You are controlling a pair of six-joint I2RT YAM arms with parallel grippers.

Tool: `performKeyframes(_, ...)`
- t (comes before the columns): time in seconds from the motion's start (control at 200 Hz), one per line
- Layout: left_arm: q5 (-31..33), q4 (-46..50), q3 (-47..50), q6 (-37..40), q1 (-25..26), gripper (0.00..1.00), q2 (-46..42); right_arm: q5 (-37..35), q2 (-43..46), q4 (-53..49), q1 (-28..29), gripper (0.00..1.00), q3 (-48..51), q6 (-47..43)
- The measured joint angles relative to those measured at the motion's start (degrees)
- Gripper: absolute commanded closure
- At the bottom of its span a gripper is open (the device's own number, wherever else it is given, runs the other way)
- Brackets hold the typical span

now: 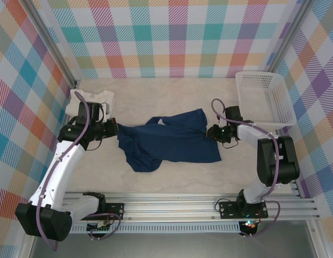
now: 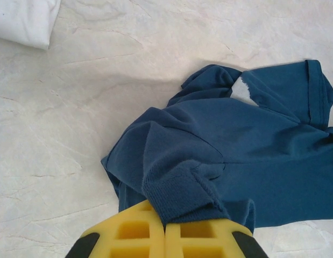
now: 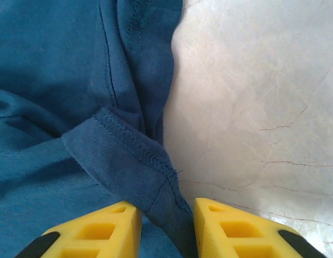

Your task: Fold the inside-out t-shirt

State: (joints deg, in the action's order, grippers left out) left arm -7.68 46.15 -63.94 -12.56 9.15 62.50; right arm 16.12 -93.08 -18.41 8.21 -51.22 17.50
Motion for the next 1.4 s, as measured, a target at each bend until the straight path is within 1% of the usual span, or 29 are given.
performKeyframes(0.115,-0.4,0.0,0.0,0.0,0.0,1.0,0.0,0.0,-1.0,0.0,0.0,0.71,-0.6,-0.7)
performKeyframes(0.245,-0.5,-0.2,0.0,0.0,-0.1,1.0,0.0,-0.6,-1.3,0.0,0.0,0.8,-1.7,-1.6)
performKeyframes(0.39,-0.9,-0.2,0.0,0.0,-0.1,1.0,0.0,-1.4,-1.3,0.0,0.0,0.87,-1.9,-2.0)
performKeyframes(0.45,-0.9,-0.2,0.0,0.0,-0.1,1.0,0.0,-2.0,-1.3,-0.1,0.0,0.92,-1.9,-2.0)
performKeyframes(0.54,-1.0,-0.3,0.1,0.0,-0.2,1.0,0.0,-2.7,-1.3,-0.5,0.0,0.92,-1.9,-2.1)
performKeyframes(0.67,-1.4,-0.3,0.1,0.0,-0.4,1.0,0.0,-3.9,-1.3,-1.3,0.0,0.86,-1.9,-2.1)
performKeyframes(0.77,-1.6,-0.4,0.1,0.0,-0.4,1.0,0.0,-4.2,-1.3,-2.0,0.0,0.85,-1.9,-2.1)
performKeyframes(0.82,-1.6,-0.7,0.1,0.0,-0.4,1.0,0.0,-4.3,-1.3,-2.3,0.0,0.88,-2.0,-2.2)
performKeyframes(0.925,-1.7,-1.3,0.1,0.0,-0.4,1.0,0.0,-4.2,-1.4,-2.3,0.0,1.0,-2.3,-2.6)
performKeyframes(1.05,-1.7,-1.3,0.1,0.0,-0.7,1.0,-0.2,-2.9,-0.5,-1.1,-0.1,1.0,-1.9,-2.7)
performKeyframes(1.155,-1.7,-1.3,0.1,-1.1,-1.9,1.0,-0.5,1.6,6.1,-0.4,-1.4,1.0,-0.9,-1.6)
performKeyframes(1.25,-1.9,-1.0,-1.1,-3.1,-4.2,1.0,-0.9,7.5,16.7,2.6,-4.8,1.0,-1.3,2.0)
performKeyframes(1.335,-1.9,-0.7,-6.0,-5.6,-6.4,1.0,-0.9,11.8,25.0,6.2,-7.8,1.0,-5.2,6.0)
performKeyframes(1.4,-1.6,-1.1,-11.8,-7.4,-7.6,1.0,-0.9,13.6,28.5,8.8,-9.2,1.0,-10.3,8.2)
